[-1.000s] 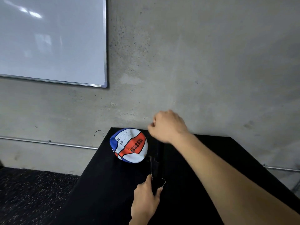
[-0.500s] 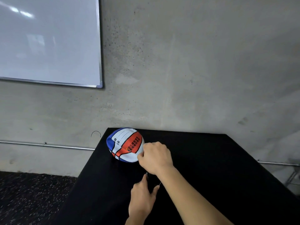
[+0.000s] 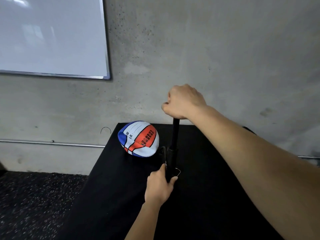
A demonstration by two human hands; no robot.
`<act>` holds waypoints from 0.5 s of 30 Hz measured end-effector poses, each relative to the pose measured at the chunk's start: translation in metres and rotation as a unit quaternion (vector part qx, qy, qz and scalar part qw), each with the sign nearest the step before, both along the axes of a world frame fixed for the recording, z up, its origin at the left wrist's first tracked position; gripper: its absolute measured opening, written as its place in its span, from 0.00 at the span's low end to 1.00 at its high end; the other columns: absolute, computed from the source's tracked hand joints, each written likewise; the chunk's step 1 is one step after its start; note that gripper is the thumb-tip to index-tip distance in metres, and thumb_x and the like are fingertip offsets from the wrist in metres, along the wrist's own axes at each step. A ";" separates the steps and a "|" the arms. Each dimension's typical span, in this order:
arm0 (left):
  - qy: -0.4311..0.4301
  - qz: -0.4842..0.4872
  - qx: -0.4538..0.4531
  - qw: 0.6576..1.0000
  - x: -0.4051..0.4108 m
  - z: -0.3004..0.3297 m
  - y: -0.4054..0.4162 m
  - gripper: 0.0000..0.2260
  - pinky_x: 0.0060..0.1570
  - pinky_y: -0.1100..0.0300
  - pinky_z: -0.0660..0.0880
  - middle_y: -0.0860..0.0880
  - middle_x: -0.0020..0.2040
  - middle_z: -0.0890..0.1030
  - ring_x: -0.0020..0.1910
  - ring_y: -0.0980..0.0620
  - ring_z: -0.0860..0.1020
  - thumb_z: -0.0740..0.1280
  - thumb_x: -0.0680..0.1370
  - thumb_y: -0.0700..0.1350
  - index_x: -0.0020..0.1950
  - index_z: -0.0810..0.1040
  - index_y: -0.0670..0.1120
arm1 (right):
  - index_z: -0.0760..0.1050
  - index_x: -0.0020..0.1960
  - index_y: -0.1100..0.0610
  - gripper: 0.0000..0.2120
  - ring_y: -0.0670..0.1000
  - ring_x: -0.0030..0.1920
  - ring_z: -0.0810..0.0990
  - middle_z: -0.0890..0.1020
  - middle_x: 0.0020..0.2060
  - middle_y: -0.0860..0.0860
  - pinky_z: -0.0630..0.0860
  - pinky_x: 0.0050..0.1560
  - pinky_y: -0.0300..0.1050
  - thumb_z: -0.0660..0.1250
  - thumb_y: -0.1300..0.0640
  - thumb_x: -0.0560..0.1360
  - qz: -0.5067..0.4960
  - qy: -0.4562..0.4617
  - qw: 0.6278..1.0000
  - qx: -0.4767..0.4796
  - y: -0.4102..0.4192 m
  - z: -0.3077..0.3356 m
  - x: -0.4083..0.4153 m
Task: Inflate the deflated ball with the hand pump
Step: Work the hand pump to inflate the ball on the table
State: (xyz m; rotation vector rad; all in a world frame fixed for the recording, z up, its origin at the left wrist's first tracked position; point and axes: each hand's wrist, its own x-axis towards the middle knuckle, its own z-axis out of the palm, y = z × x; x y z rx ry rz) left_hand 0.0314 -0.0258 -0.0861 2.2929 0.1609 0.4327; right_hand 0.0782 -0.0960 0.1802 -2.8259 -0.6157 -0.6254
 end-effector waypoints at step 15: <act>0.046 -0.008 0.028 0.999 0.012 0.007 0.006 0.18 0.55 0.57 0.73 0.50 0.54 0.84 0.57 0.46 0.80 0.75 0.73 0.55 0.59 0.76 0.50 | 0.78 0.56 0.57 0.15 0.62 0.54 0.80 0.81 0.55 0.59 0.69 0.44 0.48 0.57 0.50 0.80 0.033 0.079 0.989 -0.119 -0.002 -0.108 -0.005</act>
